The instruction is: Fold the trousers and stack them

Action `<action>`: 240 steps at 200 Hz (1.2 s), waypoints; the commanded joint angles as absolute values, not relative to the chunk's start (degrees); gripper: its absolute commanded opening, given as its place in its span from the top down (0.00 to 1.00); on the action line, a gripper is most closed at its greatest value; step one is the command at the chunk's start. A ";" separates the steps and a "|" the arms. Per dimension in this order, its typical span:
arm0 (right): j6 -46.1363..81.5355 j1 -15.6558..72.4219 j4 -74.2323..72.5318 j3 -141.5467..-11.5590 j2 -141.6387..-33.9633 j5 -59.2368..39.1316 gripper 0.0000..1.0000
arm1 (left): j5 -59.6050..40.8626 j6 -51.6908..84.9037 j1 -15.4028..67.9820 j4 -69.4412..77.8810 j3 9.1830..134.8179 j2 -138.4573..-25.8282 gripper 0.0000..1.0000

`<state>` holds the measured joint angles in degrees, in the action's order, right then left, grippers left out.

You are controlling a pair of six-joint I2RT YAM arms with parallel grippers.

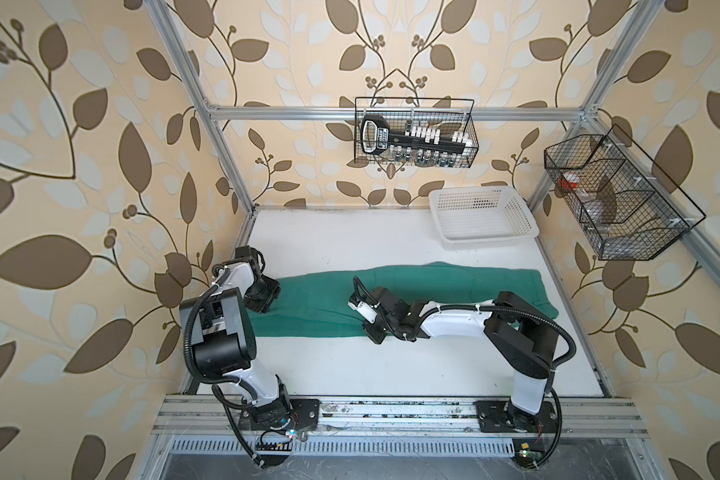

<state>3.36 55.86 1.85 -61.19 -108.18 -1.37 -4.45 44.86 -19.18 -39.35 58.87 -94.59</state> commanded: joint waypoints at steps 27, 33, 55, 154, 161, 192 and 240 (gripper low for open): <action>1.73 56.65 -0.56 -60.30 -107.73 -1.43 0.94 | -2.07 42.90 -19.42 -41.59 60.29 -96.81 0.63; 1.74 56.71 -0.59 -60.23 -107.75 -1.41 0.94 | -1.49 42.68 -19.42 -41.89 60.51 -96.82 0.64; 1.84 56.79 -0.79 -60.01 -107.83 -1.40 0.94 | -0.15 42.02 -19.43 -42.37 61.09 -96.50 0.72; 2.14 56.78 -1.45 -59.15 -107.13 -1.49 0.94 | 0.85 40.77 -19.42 -45.48 62.13 -91.38 1.00; 2.15 56.78 -1.41 -59.10 -107.02 -1.41 0.94 | 2.31 40.99 -19.43 -46.09 62.27 -89.93 1.00; 2.36 56.78 -1.79 -58.80 -107.01 -1.75 0.94 | 8.12 41.05 -19.42 -47.20 62.16 -85.26 1.00; 2.65 56.84 -2.54 -58.45 -106.79 -2.40 0.94 | 7.13 41.75 -19.69 -46.45 65.76 -91.85 0.57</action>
<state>3.38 56.14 -0.99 -59.51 -108.18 -1.04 5.58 41.15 -19.20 -45.69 63.90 -88.36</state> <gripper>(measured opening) 0.061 0.323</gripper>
